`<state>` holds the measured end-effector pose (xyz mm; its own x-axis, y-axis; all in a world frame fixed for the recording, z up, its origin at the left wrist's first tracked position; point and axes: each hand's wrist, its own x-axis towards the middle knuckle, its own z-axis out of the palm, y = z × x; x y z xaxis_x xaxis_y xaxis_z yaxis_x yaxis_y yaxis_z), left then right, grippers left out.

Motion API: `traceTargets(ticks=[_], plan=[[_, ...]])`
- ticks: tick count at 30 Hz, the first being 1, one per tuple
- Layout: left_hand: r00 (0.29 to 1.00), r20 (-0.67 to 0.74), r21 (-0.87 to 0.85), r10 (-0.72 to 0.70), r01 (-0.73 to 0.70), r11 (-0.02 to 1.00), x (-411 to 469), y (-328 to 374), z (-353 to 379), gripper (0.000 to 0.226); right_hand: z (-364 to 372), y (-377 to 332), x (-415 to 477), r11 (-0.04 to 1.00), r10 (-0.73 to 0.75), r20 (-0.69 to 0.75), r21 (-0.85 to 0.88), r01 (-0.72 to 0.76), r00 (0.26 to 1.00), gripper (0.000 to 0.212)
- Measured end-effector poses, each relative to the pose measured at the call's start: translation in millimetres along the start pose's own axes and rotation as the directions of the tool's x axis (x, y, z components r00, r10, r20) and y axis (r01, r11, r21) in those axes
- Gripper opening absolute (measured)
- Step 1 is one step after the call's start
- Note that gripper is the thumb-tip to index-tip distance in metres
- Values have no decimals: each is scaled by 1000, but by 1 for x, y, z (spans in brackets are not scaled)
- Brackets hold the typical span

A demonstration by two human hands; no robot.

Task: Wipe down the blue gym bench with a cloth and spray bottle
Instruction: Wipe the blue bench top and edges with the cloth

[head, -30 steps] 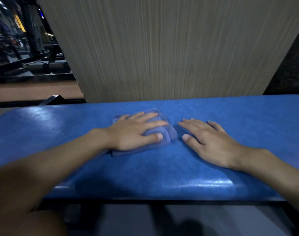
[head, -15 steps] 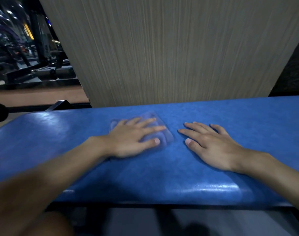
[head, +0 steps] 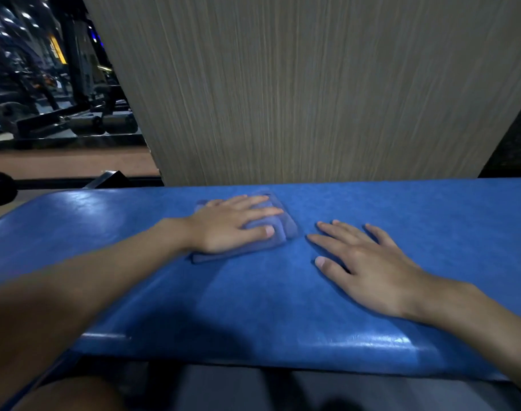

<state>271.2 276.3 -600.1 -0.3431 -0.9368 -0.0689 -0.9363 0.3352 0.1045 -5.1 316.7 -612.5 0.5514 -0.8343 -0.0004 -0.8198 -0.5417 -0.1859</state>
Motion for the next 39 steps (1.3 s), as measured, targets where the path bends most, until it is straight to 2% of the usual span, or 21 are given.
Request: traceTargets(ticks=[2,5,10,14,18,20,22,25,26,28,30,35,39], plan=[[997,-27,-34,-76,75,997,20,-34,-5,78,-1,0,-1,1000,0,-5,-6,0,1000,70],[977,-19,-55,-214,213,976,38,-74,-10,78,-2,-1,-2,1000,9,11,-14,-9,1000,56],[956,-33,-10,-291,291,957,27,-50,-3,70,-2,-3,-3,1000,11,21,-1,-11,1000,54],[990,38,58,-135,133,989,-27,12,4,72,0,-2,0,1000,-3,-10,27,3,1000,53],[991,78,162,113,-125,979,-87,75,15,68,-4,5,8,972,43,-183,234,1,982,41],[983,75,140,167,-176,974,-102,84,16,66,-10,4,10,956,65,-246,293,11,967,37],[983,73,134,167,-175,975,-99,77,14,67,-13,-2,10,970,23,-246,242,38,969,46],[992,79,117,96,-105,988,-69,47,7,77,-7,-12,9,989,-31,-107,141,46,994,77],[995,71,101,66,-72,992,-57,34,6,81,-2,-14,9,995,-32,-52,90,37,998,80],[1000,20,49,13,-14,999,-33,4,0,82,4,-16,9,999,-32,2,4,32,999,79],[998,-31,-23,-63,62,998,-6,-36,-5,81,3,-17,8,999,-36,-2,-15,36,999,83],[941,-19,-104,-339,335,936,26,-96,-16,48,3,-18,6,999,-33,6,-12,33,999,82],[947,-43,-17,-319,319,948,12,-71,-5,68,4,-19,7,999,-32,4,2,32,999,81]])
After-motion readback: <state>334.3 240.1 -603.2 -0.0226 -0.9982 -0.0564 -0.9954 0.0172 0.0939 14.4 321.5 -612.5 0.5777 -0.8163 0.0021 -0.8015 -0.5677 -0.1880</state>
